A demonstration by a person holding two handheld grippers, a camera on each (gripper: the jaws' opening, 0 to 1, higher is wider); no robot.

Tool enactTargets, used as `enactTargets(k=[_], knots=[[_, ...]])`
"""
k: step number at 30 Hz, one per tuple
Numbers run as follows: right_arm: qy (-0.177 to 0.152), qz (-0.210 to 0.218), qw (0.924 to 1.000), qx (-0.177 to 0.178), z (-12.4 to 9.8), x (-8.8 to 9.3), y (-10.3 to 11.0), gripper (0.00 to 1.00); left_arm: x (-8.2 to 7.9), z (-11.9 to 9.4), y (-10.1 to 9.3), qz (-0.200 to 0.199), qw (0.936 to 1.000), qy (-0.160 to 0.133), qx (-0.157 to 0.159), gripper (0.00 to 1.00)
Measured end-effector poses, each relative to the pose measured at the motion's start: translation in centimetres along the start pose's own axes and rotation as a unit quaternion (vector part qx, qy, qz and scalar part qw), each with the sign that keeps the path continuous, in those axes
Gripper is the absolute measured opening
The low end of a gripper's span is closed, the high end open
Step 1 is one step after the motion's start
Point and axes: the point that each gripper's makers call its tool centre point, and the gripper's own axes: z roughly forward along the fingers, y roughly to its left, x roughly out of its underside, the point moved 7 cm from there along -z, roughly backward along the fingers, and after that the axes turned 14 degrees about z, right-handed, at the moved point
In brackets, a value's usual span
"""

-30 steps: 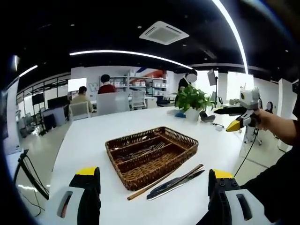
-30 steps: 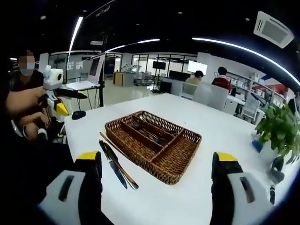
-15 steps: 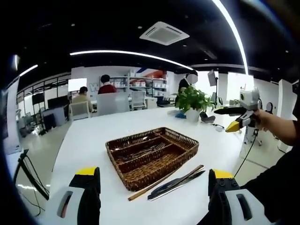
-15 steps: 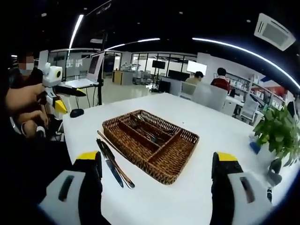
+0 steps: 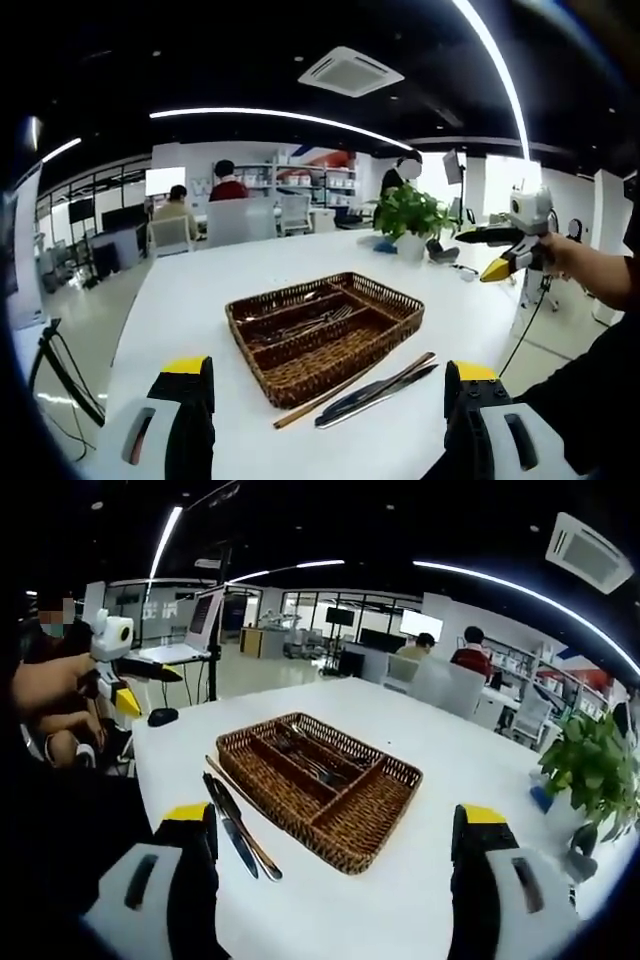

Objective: Arrange the knives, forks, and spoons in their matching storage slots by inserting each utensil handle-first until every utensil is classified and aligned in the correct compartment

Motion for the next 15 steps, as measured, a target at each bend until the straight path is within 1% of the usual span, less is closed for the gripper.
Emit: enactTargets(k=[15], knots=[[-0.001,-0.005,1.0,-0.003,0.4,0.14,0.14,0.99,0.08,-0.24,0.04,0.004,1.0,0.003,-0.001,1.0]])
